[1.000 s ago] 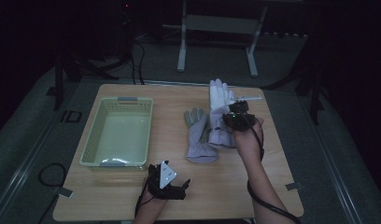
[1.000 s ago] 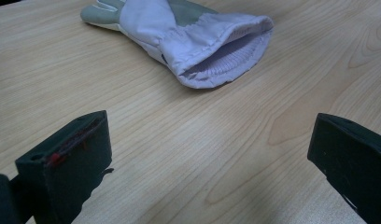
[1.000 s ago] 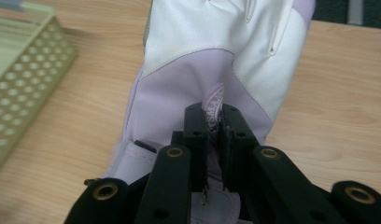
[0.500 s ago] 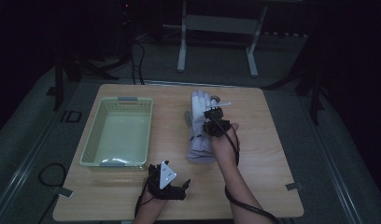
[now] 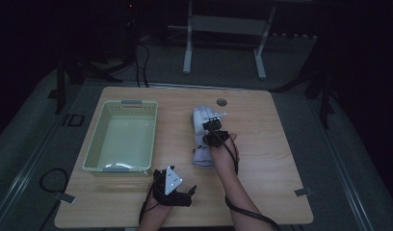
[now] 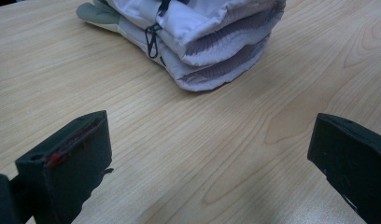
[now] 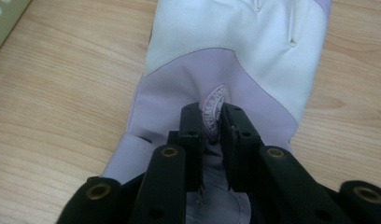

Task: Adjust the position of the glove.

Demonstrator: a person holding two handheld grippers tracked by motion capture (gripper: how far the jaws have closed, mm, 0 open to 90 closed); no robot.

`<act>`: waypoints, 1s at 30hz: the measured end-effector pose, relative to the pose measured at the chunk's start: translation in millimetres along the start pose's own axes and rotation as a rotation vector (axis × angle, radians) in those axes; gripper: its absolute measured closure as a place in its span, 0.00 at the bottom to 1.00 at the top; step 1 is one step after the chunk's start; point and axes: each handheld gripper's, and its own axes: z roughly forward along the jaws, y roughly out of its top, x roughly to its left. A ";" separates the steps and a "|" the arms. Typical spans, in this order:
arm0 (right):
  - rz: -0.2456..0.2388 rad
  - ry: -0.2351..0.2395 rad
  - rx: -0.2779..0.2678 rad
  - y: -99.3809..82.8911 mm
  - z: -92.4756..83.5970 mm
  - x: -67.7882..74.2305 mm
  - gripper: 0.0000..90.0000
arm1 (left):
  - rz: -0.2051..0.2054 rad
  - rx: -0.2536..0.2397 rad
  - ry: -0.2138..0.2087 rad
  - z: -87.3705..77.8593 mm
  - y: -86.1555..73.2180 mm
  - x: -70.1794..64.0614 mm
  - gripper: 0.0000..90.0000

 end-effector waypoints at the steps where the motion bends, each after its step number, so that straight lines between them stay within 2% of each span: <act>1: -0.001 0.004 -0.003 -0.1 0.4 -0.1 0.86 | -0.001 0.000 -0.001 -0.1 0.0 0.1 0.00; 4: -0.024 0.012 0.000 -0.6 1.8 -1.7 0.83 | -0.002 0.000 -0.002 -0.2 0.0 0.3 0.00; 6: -0.014 0.024 -0.002 -0.6 1.6 -4.0 0.79 | -0.004 0.001 -0.002 0.0 0.0 0.3 0.00; 13: -0.062 0.059 -0.040 1.1 -8.6 -7.0 0.44 | -0.007 0.005 -0.007 0.1 0.2 1.8 0.00; 17: -0.062 0.114 -0.085 0.6 -20.3 -14.0 0.33 | -0.017 0.003 -0.019 -0.2 -0.1 2.4 0.00; 19: -0.106 0.148 -0.108 -1.4 -25.3 -18.7 0.28 | -0.018 0.006 -0.025 -0.1 0.0 2.5 0.00; 21: -0.135 0.188 -0.137 -4.9 -29.1 -24.3 0.19 | -0.015 0.009 -0.031 0.1 0.1 2.6 0.00; 23: -0.163 0.198 -0.156 -7.8 -30.2 -29.3 0.16 | -0.016 0.009 -0.038 0.1 0.1 2.8 0.00; 24: -0.189 0.207 -0.180 -10.1 -30.5 -31.9 0.15 | -0.016 0.006 -0.041 0.0 0.0 3.0 0.00; 25: -0.216 0.209 -0.175 -11.7 -30.4 -35.1 0.15 | -0.017 0.005 -0.047 -0.1 0.0 3.1 0.00; 30: -0.279 0.247 -0.224 -22.2 -32.5 -49.1 0.16 | -0.020 0.008 -0.053 0.0 0.1 3.4 0.00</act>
